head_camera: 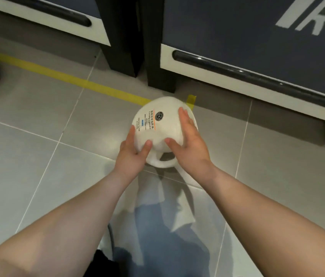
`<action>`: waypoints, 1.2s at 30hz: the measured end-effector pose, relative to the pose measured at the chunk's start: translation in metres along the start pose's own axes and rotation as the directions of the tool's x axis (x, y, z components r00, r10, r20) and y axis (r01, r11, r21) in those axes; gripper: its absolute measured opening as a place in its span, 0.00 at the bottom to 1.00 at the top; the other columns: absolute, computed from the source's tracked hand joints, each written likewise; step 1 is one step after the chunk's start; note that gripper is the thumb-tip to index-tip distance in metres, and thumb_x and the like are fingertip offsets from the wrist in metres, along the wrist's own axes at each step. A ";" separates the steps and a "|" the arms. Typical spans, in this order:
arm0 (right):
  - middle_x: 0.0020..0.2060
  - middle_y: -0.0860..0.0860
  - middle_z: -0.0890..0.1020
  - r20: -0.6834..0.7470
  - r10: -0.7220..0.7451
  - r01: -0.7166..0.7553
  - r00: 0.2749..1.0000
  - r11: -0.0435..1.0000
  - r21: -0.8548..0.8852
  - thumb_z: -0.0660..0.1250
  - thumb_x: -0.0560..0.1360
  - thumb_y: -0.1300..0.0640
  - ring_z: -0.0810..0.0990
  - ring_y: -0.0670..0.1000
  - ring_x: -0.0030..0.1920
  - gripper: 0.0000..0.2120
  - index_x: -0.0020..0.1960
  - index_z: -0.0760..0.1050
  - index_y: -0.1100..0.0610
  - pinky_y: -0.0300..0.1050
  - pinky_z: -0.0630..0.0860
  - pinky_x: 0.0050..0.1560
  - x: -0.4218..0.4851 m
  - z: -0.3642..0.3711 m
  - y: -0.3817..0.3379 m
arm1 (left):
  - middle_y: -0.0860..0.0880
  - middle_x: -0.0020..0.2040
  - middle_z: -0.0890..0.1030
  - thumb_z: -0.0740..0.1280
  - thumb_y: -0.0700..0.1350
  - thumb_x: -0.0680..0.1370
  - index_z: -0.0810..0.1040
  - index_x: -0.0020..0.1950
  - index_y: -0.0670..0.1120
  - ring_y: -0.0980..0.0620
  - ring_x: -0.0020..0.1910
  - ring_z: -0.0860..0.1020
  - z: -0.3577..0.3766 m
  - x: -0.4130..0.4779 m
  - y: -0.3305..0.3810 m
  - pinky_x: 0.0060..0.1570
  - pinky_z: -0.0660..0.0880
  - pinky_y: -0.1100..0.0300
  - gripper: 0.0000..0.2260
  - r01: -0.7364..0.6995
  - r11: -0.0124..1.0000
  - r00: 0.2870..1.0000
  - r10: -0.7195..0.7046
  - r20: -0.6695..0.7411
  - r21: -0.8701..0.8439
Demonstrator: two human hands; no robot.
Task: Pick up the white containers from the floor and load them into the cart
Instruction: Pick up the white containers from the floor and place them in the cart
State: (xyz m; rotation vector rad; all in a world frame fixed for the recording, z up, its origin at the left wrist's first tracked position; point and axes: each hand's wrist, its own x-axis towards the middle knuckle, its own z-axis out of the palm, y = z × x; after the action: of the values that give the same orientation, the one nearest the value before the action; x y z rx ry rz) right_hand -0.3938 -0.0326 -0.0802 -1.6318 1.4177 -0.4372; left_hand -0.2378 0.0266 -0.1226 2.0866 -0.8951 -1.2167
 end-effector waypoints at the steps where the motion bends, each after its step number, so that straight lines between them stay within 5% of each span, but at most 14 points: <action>1: 0.77 0.45 0.56 0.025 -0.021 0.022 0.999 0.999 -0.042 0.68 0.75 0.54 0.48 0.48 0.77 0.39 0.77 0.47 0.43 0.55 0.50 0.76 0.002 0.004 -0.008 | 0.49 0.70 0.70 0.66 0.61 0.75 0.55 0.78 0.53 0.51 0.67 0.71 -0.004 -0.002 -0.003 0.66 0.67 0.59 0.36 0.022 0.999 1.000 -0.022 -0.006 -0.025; 5: 0.77 0.44 0.56 0.124 -0.160 0.185 0.979 0.956 -0.227 0.69 0.73 0.52 0.47 0.46 0.77 0.38 0.76 0.51 0.43 0.51 0.38 0.75 0.002 0.024 -0.026 | 0.52 0.64 0.74 0.65 0.56 0.78 0.65 0.75 0.48 0.55 0.57 0.75 -0.032 -0.007 -0.011 0.55 0.68 0.66 0.27 0.048 0.998 0.999 -0.049 -0.024 -0.050; 8: 0.77 0.50 0.54 0.186 -0.305 0.350 0.934 0.885 -0.306 0.70 0.71 0.49 0.48 0.48 0.77 0.34 0.74 0.60 0.42 0.44 0.36 0.74 -0.003 0.036 -0.024 | 0.57 0.65 0.70 0.64 0.60 0.77 0.62 0.76 0.54 0.55 0.63 0.73 -0.054 0.000 -0.005 0.64 0.71 0.53 0.29 0.043 0.976 0.997 -0.055 -0.051 -0.213; 14: 0.73 0.57 0.65 0.288 -0.496 0.572 0.819 0.745 -0.343 0.74 0.66 0.49 0.59 0.58 0.75 0.32 0.69 0.71 0.51 0.51 0.46 0.75 -0.017 0.051 -0.010 | 0.60 0.61 0.76 0.66 0.58 0.76 0.68 0.68 0.64 0.52 0.61 0.77 -0.063 0.008 0.003 0.58 0.77 0.46 0.20 0.040 0.948 0.999 -0.038 0.011 -0.315; 16: 0.74 0.56 0.63 0.200 -0.458 0.500 0.866 0.797 -0.338 0.72 0.67 0.43 0.55 0.58 0.75 0.35 0.71 0.68 0.51 0.53 0.49 0.75 -0.022 0.046 -0.009 | 0.63 0.60 0.75 0.67 0.59 0.74 0.68 0.66 0.65 0.53 0.62 0.77 -0.060 0.003 -0.005 0.59 0.77 0.46 0.21 0.038 0.954 0.999 -0.040 0.000 -0.299; 19: 0.78 0.51 0.49 0.169 -0.117 0.150 0.979 0.968 -0.199 0.74 0.65 0.40 0.46 0.53 0.77 0.48 0.76 0.51 0.44 0.45 0.47 0.72 -0.022 0.035 -0.011 | 0.58 0.64 0.74 0.68 0.64 0.69 0.68 0.68 0.62 0.53 0.63 0.75 -0.057 -0.001 -0.005 0.63 0.74 0.46 0.28 0.018 0.960 1.000 -0.023 -0.016 -0.280; 22: 0.77 0.48 0.49 0.219 0.075 -0.094 0.973 0.993 0.076 0.79 0.61 0.46 0.48 0.48 0.77 0.57 0.76 0.43 0.41 0.45 0.52 0.74 -0.020 0.035 -0.008 | 0.59 0.60 0.77 0.69 0.64 0.68 0.69 0.66 0.64 0.53 0.60 0.77 -0.056 0.000 -0.003 0.60 0.76 0.45 0.26 0.006 0.971 0.999 -0.013 -0.029 -0.240; 25: 0.75 0.47 0.56 0.205 0.145 -0.187 0.968 0.961 0.204 0.80 0.60 0.50 0.57 0.48 0.74 0.55 0.76 0.48 0.43 0.46 0.59 0.73 -0.016 0.043 -0.006 | 0.62 0.55 0.78 0.69 0.63 0.68 0.70 0.63 0.64 0.54 0.57 0.78 -0.056 0.002 -0.003 0.58 0.77 0.44 0.24 0.002 0.970 0.999 -0.011 -0.033 -0.241; 29: 0.69 0.48 0.69 0.153 0.174 -0.208 0.973 0.947 0.246 0.78 0.50 0.43 0.69 0.49 0.67 0.53 0.72 0.60 0.44 0.51 0.70 0.67 -0.014 0.045 -0.009 | 0.60 0.53 0.79 0.69 0.64 0.64 0.73 0.62 0.63 0.52 0.56 0.79 -0.054 0.001 0.002 0.57 0.77 0.43 0.26 0.012 0.970 0.998 -0.027 -0.058 -0.242; 36: 0.61 0.47 0.76 0.050 0.192 -0.198 0.980 0.919 0.340 0.81 0.51 0.47 0.75 0.49 0.61 0.45 0.66 0.69 0.46 0.46 0.74 0.62 -0.054 -0.029 -0.097 | 0.60 0.53 0.80 0.68 0.65 0.64 0.74 0.59 0.65 0.52 0.57 0.79 -0.093 -0.052 0.100 0.57 0.78 0.44 0.24 -0.045 0.984 0.999 0.043 -0.019 -0.174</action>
State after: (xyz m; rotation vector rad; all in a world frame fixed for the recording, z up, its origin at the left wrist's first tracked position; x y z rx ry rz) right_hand -0.3729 -0.0004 0.0282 -1.1982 1.3876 -0.5220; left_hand -0.2007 0.0172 0.0183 1.9254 -0.7938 -1.2092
